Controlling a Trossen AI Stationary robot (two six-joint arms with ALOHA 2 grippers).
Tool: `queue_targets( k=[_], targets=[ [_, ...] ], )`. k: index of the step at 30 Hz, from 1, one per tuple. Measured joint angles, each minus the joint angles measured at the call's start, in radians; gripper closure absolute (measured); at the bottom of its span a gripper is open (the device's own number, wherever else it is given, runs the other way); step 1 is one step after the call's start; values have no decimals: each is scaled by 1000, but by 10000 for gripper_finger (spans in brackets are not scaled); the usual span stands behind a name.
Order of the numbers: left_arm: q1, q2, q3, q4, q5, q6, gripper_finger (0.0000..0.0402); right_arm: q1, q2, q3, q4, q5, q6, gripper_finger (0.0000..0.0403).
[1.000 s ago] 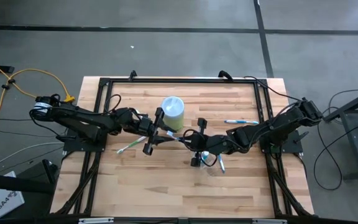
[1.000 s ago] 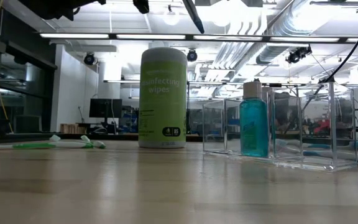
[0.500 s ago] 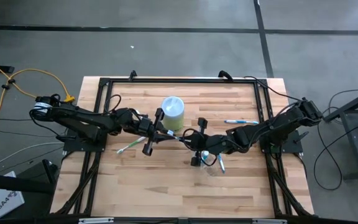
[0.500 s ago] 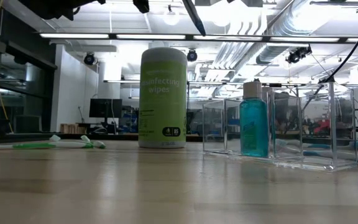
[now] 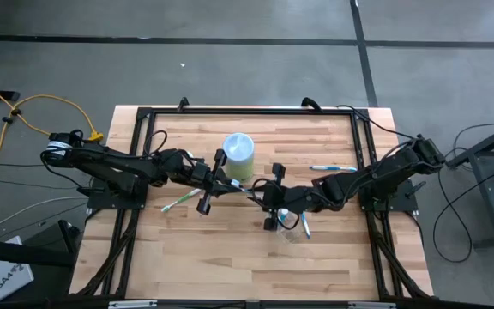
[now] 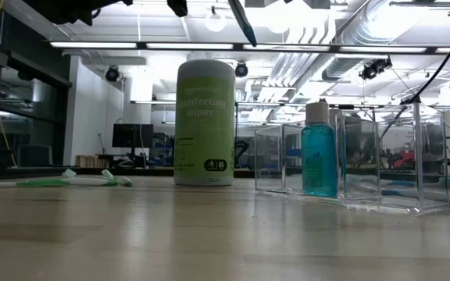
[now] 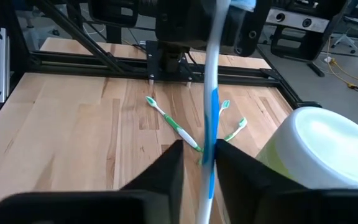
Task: Pick & Place toothbrushing station
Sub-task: Put the top left blue toothbrush into the transparent organizer
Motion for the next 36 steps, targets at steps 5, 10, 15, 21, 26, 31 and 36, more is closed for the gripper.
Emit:
queue_targets(
  k=[5, 10, 15, 21, 26, 31, 36],
  targets=[
    [-9, 0, 0, -15, 0, 24, 398, 0, 0, 0, 0, 1, -29, 261],
    [-17, 0, 0, -17, 3, 22, 398, 0, -2, 0, -2, 8, -49, 220],
    [-16, 0, 0, -47, 2, 20, 398, 3, -44, 0, -103, 83, -40, 203],
    [-4, 0, 0, -102, -8, 27, 398, 27, -120, 0, -291, 164, 89, 203],
    [21, 66, -1, -51, -6, 35, 398, 60, -172, 0, -431, 161, 245, 205],
    [22, 165, -1, 70, -3, 23, 398, 94, -206, 0, -558, 160, 413, 214],
    [22, 226, 18, 110, -5, 16, 398, 134, -211, 0, -648, 160, 517, 224]
  ],
)
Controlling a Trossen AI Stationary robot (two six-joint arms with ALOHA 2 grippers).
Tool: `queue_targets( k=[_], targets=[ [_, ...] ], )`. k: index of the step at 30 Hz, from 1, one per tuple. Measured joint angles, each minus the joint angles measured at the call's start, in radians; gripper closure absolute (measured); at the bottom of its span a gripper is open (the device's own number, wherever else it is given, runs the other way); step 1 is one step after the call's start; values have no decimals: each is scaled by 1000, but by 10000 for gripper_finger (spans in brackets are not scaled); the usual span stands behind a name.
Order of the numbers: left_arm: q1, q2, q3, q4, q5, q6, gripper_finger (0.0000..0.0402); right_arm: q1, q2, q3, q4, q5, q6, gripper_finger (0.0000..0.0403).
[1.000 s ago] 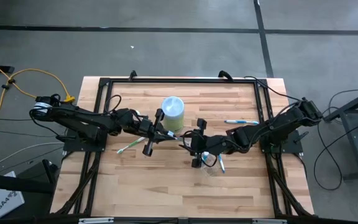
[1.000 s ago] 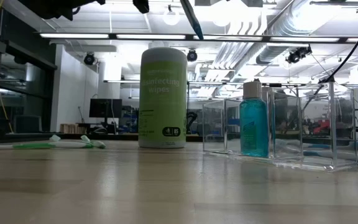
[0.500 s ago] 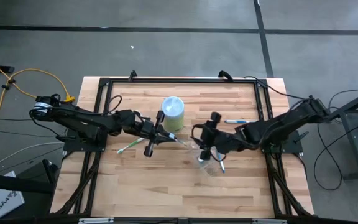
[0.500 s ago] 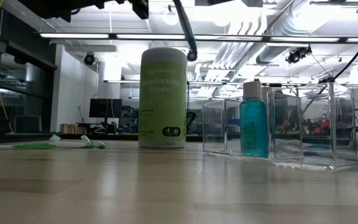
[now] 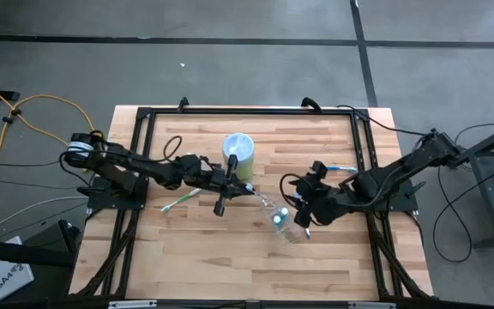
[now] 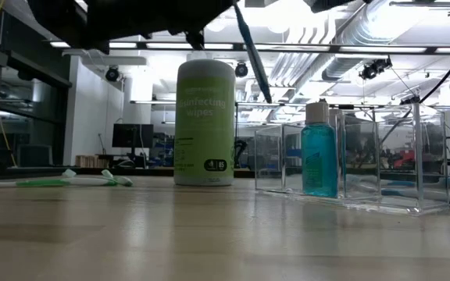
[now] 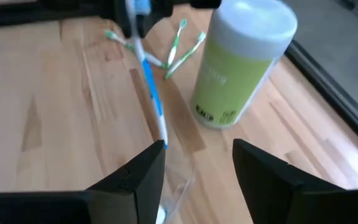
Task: Pick & Place toothbrushing station
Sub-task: Put the top left blue toothbrush into the transparent organizer
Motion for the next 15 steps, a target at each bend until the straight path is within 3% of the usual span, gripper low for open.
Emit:
queue_targets(
  k=[15],
  targets=[
    [-2, 133, 68, -1, -30, 2, 398, 71, 0, 0, -35, -5, 78, 235]
  ],
)
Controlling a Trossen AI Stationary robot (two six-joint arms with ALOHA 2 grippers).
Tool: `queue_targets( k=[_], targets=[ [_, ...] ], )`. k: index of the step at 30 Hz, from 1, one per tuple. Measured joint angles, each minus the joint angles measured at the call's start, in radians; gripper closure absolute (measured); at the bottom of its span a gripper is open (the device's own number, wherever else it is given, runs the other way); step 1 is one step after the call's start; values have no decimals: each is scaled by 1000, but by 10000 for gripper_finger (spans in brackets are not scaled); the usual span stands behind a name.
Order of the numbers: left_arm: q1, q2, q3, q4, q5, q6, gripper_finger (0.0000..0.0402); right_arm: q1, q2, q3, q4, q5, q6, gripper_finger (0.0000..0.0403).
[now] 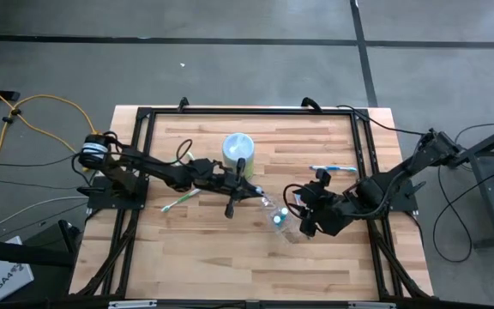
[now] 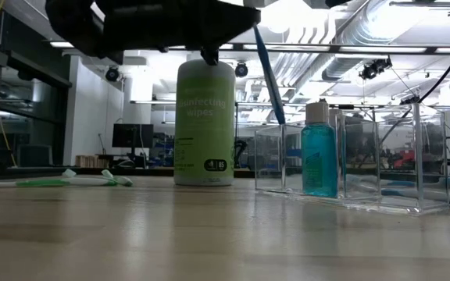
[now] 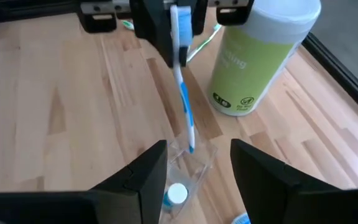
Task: Pick & Place toothbrushing station
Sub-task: Put the top left blue toothbrush into the transparent organizer
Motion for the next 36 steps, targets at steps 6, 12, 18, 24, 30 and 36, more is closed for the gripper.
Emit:
queue_targets(
  k=[6, 12, 18, 24, 30, 36],
  targets=[
    [0, 18, 11, -3, -16, -4, 398, 3, 0, 0, -4, -55, 37, 235],
    [-11, 19, 45, -86, -27, -18, 398, 3, 0, 0, -26, -105, 72, 235],
    [-30, 19, 65, -120, -72, 20, 398, 20, 0, 0, -26, -108, 75, 235],
    [-26, 56, 64, -95, -77, 6, 398, 36, 0, 0, -23, -104, 95, 235],
    [-26, 97, 79, -74, -93, -2, 398, 47, 1, 0, -21, -99, 122, 235],
    [-15, 111, 79, -78, -103, -26, 398, 57, 1, 0, -18, -99, 124, 235]
  ],
)
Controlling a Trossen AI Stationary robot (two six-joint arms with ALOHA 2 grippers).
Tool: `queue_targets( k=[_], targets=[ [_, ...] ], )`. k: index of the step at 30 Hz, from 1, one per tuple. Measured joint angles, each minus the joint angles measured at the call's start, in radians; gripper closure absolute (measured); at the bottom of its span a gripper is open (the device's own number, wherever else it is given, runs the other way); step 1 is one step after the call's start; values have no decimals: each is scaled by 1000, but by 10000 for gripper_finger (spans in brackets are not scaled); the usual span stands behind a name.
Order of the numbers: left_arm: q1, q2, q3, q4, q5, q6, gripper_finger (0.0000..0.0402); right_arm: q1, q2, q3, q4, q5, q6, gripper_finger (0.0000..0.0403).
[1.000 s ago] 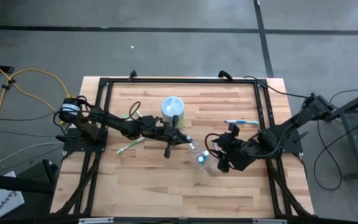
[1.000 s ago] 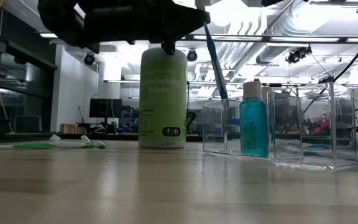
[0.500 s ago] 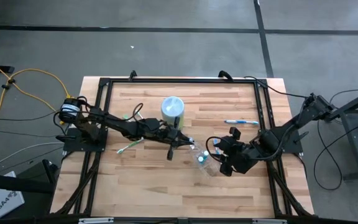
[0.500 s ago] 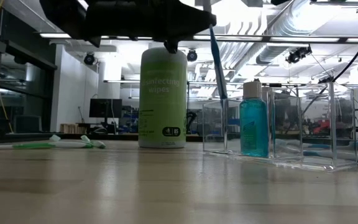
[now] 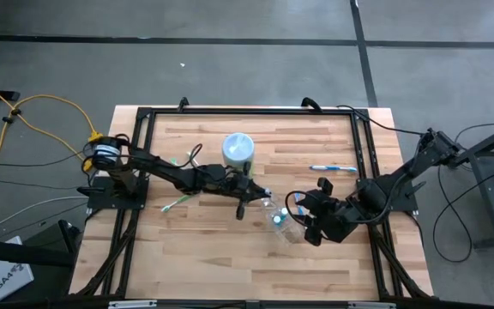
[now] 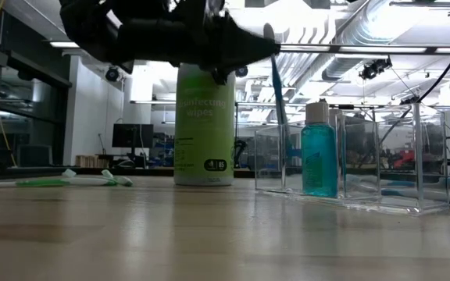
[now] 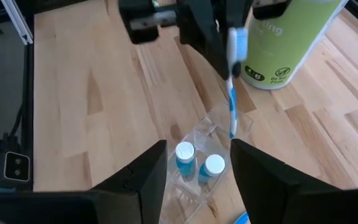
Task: Pick & Place toothbrushing station
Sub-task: Put the top left blue toothbrush into the transparent organizer
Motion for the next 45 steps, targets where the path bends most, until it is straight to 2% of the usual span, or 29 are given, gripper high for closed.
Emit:
queue_targets(
  k=[8, 12, 27, 39, 45],
  targets=[
    [3, 63, -1, 14, 4, 8, 398, 3, 0, 0, 6, 1, -1, 235],
    [3, 81, 0, 36, 40, 33, 394, 3, 0, 0, 6, 1, -1, 235],
    [-32, 88, -1, 34, 113, 53, 332, 3, 0, 0, 6, -1, -1, 235],
    [-34, 88, -1, 18, 149, 50, 244, 3, 0, 0, 14, -23, 0, 235],
    [-33, 88, -1, 11, 186, 50, 231, 3, 0, 0, 14, -27, 0, 235]
  ],
)
